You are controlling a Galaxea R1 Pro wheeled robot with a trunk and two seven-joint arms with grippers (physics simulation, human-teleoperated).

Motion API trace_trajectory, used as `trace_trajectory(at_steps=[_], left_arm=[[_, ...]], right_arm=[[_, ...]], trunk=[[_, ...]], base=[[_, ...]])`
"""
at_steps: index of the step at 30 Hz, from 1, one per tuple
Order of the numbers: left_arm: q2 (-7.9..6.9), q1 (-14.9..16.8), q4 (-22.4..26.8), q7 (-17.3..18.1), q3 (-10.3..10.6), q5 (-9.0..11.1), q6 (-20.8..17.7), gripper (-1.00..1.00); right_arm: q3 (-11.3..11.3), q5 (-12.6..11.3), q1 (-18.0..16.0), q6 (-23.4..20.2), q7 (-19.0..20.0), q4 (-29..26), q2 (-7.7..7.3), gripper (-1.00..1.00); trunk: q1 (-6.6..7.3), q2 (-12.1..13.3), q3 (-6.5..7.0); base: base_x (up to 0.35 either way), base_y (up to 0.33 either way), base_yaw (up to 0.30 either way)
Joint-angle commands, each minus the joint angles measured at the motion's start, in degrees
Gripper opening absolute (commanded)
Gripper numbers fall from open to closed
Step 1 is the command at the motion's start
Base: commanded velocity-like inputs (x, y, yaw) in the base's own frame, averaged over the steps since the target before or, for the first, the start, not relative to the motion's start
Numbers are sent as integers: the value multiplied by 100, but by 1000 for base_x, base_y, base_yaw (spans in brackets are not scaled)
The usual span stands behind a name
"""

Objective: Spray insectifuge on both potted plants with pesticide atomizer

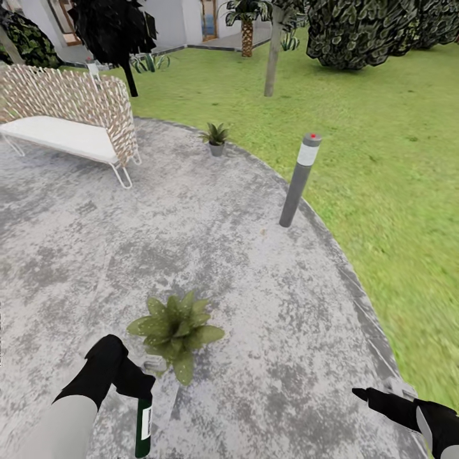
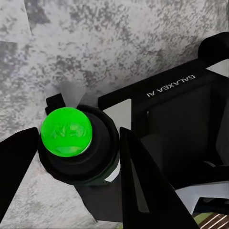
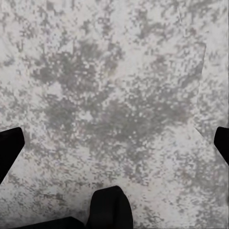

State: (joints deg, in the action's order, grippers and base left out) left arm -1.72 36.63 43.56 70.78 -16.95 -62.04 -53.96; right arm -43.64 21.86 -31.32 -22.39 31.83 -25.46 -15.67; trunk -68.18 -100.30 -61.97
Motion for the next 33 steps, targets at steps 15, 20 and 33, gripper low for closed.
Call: trace_trajectory(at_steps=[15,20,33], left_arm=[[5,6,8,59,-19,-62,-45,-100],[5,4,12,59,-19,-63,-45,-100],[-2,10,6,59,-19,-63,-45,-100]], right_arm=[[-48,54,-6,-19,51,-7,2,100],[-48,55,-6,-19,51,-11,2,100],[-48,54,-6,-19,44,-10,2,100]], trunk=[[0,-2,-4],[0,-2,-4],[0,-2,14]], base=[[0,-204,138],[83,-1,0],[220,-152,76]])
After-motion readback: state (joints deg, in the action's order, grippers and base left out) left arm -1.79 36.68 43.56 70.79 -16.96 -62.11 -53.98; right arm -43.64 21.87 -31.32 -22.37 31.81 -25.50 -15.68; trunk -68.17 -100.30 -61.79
